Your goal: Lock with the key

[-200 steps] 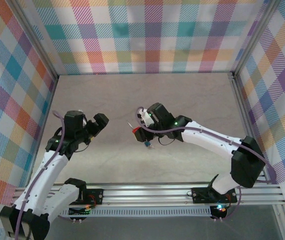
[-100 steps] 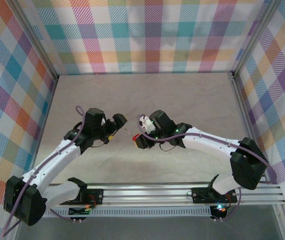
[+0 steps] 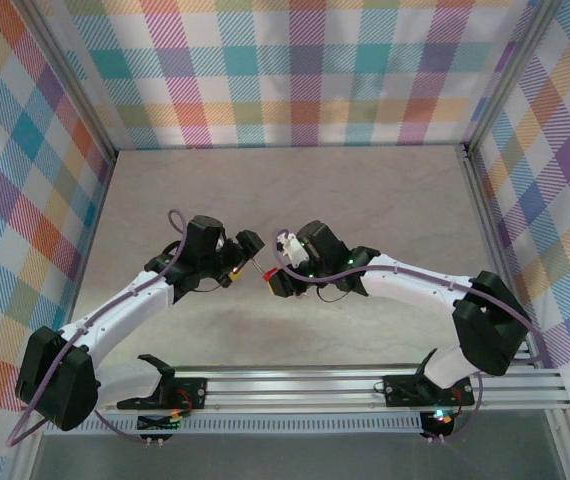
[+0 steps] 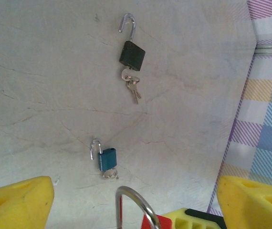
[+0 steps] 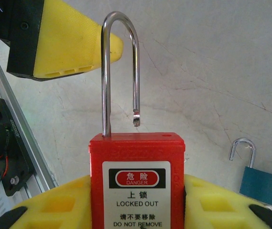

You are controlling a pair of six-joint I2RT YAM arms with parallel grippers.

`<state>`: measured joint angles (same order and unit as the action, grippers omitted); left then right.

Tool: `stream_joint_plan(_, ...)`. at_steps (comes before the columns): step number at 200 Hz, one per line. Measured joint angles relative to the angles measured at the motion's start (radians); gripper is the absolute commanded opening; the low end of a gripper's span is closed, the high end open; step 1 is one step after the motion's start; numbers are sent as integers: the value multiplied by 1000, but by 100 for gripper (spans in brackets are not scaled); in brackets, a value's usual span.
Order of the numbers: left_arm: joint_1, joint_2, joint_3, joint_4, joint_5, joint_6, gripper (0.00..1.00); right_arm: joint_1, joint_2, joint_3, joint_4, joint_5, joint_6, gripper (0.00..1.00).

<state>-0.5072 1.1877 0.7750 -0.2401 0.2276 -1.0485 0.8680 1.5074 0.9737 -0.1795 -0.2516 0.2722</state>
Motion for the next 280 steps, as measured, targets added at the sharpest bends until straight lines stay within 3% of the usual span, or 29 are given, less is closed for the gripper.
stream_joint_plan(129, -2, 29, 0, 37, 19, -11, 45, 0, 9, 0, 4, 0, 3, 0)
stream_joint_plan(280, -2, 37, 0, 37, 26, -10, 20, 2, 9, -1, 7, 0, 4, 0)
